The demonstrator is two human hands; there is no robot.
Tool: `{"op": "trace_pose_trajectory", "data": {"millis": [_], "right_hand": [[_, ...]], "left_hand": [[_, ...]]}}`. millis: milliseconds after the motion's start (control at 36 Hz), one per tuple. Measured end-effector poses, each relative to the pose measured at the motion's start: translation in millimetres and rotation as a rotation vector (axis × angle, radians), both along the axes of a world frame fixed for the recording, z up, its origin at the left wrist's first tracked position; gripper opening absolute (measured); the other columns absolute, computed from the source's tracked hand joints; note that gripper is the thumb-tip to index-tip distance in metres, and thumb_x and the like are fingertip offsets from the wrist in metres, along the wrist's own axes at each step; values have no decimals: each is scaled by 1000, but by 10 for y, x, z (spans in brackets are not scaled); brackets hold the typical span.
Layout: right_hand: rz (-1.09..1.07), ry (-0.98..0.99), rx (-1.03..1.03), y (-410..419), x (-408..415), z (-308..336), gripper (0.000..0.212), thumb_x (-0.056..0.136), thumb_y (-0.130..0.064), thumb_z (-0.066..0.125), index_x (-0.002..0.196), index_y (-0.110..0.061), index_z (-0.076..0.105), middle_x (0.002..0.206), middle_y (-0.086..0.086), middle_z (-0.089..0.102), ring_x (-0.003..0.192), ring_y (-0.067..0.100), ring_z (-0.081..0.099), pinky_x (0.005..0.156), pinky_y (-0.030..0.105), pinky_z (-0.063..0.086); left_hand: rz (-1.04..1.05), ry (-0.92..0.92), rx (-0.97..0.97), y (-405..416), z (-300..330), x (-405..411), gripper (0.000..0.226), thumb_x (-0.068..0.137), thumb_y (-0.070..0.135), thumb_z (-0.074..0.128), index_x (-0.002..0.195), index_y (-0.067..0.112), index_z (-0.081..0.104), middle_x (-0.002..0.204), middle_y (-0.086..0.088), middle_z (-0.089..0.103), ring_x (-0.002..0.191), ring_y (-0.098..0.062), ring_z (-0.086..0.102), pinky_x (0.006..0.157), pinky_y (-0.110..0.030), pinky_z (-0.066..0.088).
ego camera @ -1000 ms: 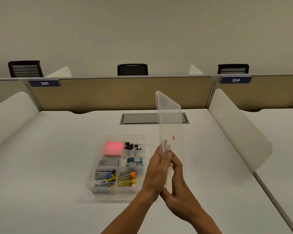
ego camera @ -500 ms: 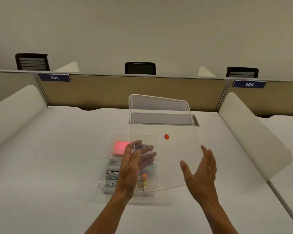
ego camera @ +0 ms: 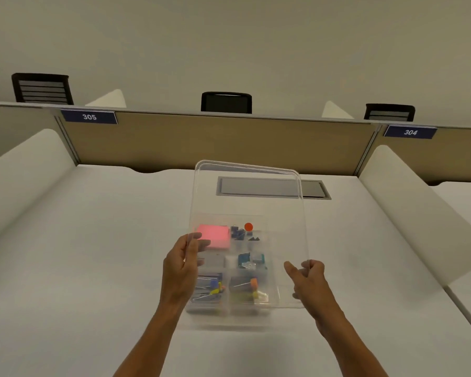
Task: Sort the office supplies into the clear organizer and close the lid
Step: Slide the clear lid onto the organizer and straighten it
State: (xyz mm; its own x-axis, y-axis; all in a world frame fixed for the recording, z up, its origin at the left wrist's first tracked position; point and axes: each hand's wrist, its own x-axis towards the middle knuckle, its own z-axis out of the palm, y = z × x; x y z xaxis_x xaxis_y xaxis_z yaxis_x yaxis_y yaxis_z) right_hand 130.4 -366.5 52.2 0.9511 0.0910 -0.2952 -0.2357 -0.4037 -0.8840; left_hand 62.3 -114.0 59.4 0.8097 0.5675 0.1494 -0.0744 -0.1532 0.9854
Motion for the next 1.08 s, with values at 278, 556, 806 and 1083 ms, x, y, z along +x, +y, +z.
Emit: {"op": "trace_pose_trajectory", "data": {"millis": [278, 556, 806, 1083], "right_hand": [[-61, -91, -251, 389, -164, -538, 46, 89, -58, 57, 106, -22, 34, 110, -2, 44, 100, 18, 53, 83, 34, 49], [-39, -183, -291, 480, -39, -679, 43, 94, -48, 56, 117, -21, 31, 123, -2, 39, 116, 21, 44, 90, 33, 44], [-27, -155, -334, 573, 112, -911, 49, 95, -46, 55, 126, -14, 35, 130, 4, 43, 119, 24, 47, 95, 34, 46], [-27, -144, -321, 609, 209, -1101, 44, 93, -48, 57, 119, -21, 34, 119, -1, 46, 104, 16, 52, 81, 22, 43]], "left_hand": [[-48, 206, 83, 383, -520, -51, 41, 101, 41, 35, 135, 27, 53, 134, 12, 55, 121, -3, 49, 96, -13, 37], [40, 237, 126, 360, -658, 37, 39, 103, 30, 36, 137, 19, 51, 139, 1, 51, 118, -2, 42, 92, -14, 35], [89, 290, 89, 372, -890, 196, 42, 102, 30, 39, 142, 20, 44, 145, -7, 46, 131, -25, 46, 100, -34, 42], [96, 356, 76, 403, -1012, 329, 41, 103, 33, 35, 140, 21, 46, 134, -7, 55, 121, -26, 54, 98, -42, 48]]}}
